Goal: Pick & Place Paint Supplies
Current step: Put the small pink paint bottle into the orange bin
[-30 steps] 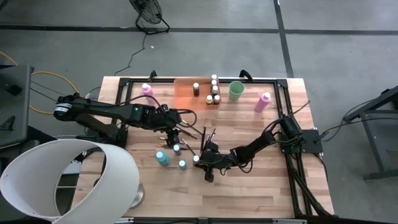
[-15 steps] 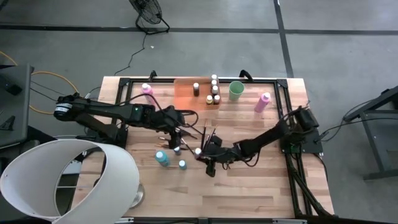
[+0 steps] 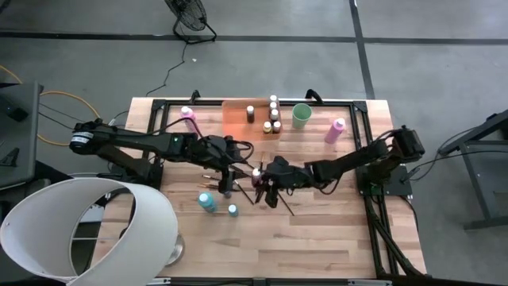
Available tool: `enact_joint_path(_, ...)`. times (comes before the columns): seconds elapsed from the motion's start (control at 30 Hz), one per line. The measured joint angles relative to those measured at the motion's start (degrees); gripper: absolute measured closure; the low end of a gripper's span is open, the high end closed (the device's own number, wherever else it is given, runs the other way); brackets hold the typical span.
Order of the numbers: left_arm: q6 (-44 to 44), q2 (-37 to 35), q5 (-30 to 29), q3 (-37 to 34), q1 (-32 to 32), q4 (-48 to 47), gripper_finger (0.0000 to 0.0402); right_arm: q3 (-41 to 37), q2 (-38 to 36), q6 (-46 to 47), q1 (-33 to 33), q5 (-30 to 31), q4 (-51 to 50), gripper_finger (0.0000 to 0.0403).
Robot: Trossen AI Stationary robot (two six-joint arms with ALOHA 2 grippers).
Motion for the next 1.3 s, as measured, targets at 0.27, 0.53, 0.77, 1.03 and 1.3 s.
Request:
enact_joint_path(0.27,-0.9,1.8,-2.7,0.1,0.0,4.5,0.0179,0.1,-0.9,-0.3,-2.0,-1.7,0.8,0.0278)
enact_joint_path(0.53,-3.8,5.8,-4.8,-0.1,0.0,7.9,0.0179,0.0,-0.9,-1.9,-3.2,-4.5,1.8,0.0278)
enact_joint_path(0.77,-5.9,7.3,-6.1,0.0,0.0,8.9,0.0179,0.0,-0.9,-3.3,-3.4,-6.4,1.7,0.0278)
enact_joint_path(1.03,-6.7,7.3,-6.2,0.0,0.0,8.9,0.0218,0.0,-0.9,-3.3,-3.4,-7.1,0.9,0.0278)
enact_joint_path(1.3,-6.9,7.3,-5.9,0.0,-0.1,9.0,0.0287,0.0,-0.9,-3.3,-3.4,-7.0,0.3,0.0278)
